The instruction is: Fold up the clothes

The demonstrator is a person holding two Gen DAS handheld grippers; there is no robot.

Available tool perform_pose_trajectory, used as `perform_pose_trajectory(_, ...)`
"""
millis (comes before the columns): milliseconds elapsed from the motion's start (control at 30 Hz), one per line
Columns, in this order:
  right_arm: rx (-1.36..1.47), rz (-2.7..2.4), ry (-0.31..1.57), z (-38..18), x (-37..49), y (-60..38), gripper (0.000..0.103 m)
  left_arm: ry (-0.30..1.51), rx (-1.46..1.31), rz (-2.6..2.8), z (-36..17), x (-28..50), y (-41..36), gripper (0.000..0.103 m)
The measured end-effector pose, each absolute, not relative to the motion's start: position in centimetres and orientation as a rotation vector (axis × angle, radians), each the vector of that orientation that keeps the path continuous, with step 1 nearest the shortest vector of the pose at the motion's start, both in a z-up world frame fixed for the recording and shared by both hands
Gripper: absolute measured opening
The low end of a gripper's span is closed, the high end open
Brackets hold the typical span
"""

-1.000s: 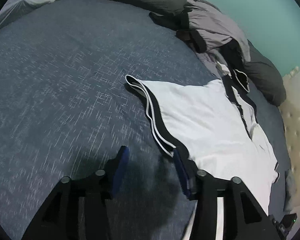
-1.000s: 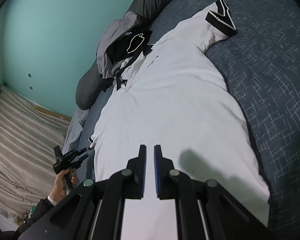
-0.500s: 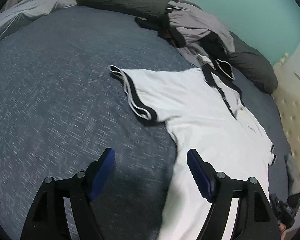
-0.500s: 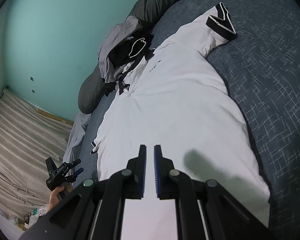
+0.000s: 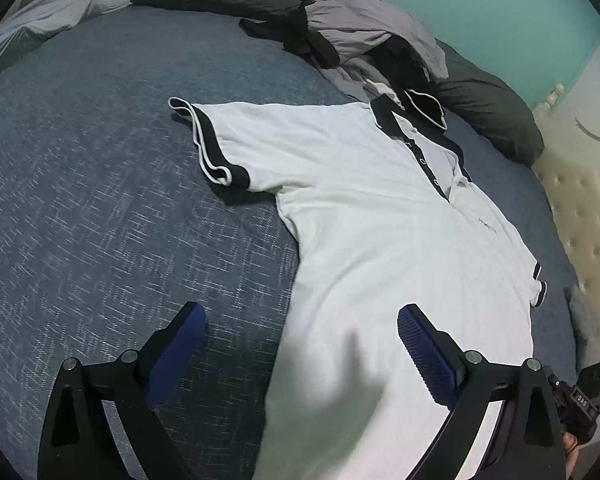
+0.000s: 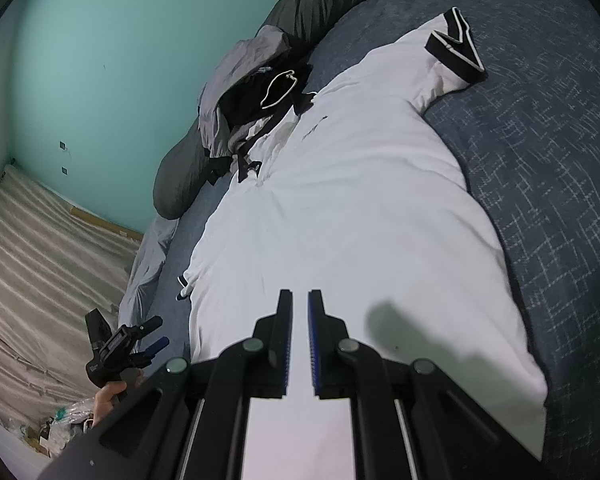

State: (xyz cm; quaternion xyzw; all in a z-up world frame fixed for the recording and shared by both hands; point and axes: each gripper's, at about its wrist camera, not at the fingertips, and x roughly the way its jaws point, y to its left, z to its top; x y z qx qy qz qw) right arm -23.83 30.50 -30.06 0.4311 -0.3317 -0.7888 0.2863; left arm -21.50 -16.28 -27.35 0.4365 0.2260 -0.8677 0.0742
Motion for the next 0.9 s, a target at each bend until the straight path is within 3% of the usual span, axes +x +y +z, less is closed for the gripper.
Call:
perform_pose_trajectory(100,1.153,-2.119,-0.861,-29.9,-23.8,30.2,0.011,0.661,1.3,-2.614,-27.3,-21.5,-15.8,0.099)
perform_pose_trajectory(167,1.153,-2.119,-0.859,-29.8,-23.7,30.2,0.028,0.649,1.296,-2.626,-27.2,-21.5,-15.5,0.102)
perform_pose_trajectory(200,1.152,-2.119,-0.857,-29.7,-23.7,30.2,0.029,0.639,1.295,-2.631,-27.1,-21.5,-15.3,0.103)
perform_pose_trajectory(400,1.156,-2.143,-0.825,-29.3,-23.8,30.0,0.031,0.598,1.296,-2.662,-26.7,-21.6,-14.4,0.103)
perform_pose_trajectory(533,1.194,-2.174,-0.821,-29.1,-24.1,30.4,0.042,0.611,1.309,-2.67,-27.2,-21.8,-14.0,0.103)
perform_pose_trajectory(900,1.242,-2.36,-0.712,-25.6,-28.4,34.7,0.043,0.542,1.372,-2.673,-28.7,-22.8,-12.7,0.103)
